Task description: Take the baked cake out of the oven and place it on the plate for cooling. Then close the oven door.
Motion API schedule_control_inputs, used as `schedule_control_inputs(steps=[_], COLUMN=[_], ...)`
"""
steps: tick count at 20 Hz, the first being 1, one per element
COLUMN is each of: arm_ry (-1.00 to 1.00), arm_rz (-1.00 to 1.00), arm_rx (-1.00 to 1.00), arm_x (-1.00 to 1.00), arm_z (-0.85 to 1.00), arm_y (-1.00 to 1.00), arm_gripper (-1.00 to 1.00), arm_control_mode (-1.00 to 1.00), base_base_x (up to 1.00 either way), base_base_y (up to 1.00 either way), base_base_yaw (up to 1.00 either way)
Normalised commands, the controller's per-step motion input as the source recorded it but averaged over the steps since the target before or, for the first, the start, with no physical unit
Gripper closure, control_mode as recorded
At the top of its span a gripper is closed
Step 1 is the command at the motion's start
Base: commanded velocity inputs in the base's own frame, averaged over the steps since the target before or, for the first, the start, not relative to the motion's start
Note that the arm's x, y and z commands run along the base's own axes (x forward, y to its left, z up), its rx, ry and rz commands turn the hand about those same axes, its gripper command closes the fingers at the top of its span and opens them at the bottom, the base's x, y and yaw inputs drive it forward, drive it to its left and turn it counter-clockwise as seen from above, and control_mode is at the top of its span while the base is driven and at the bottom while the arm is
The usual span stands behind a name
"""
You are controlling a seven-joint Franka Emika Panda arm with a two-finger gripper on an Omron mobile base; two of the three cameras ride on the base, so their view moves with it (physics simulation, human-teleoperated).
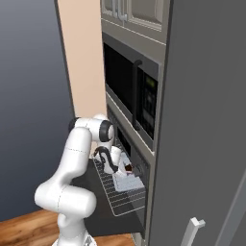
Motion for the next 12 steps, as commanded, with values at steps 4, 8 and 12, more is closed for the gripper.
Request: schedule_control_inputs(steps=[4,8,12], arm_ry=[0.03,0.0,-0.04], arm_rz=[0.02,0.0,0.02], arm_rx=[0.0,0.0,0.03], arm_x=[-0.02,-0.29,-0.62], arm_z=[-0.09,0.05,0.38], arm_y=[-0.05,-0.19,-0.09], arm_gripper=[1.0,1.0,1.0], arm_control_mode=[-1.0,-1.0,-1.0], base_base_x=[0.0,0.0,0.0], base_base_y=[0.0,0.0,0.0], base_base_yaw=[0.0,0.0,0.0])
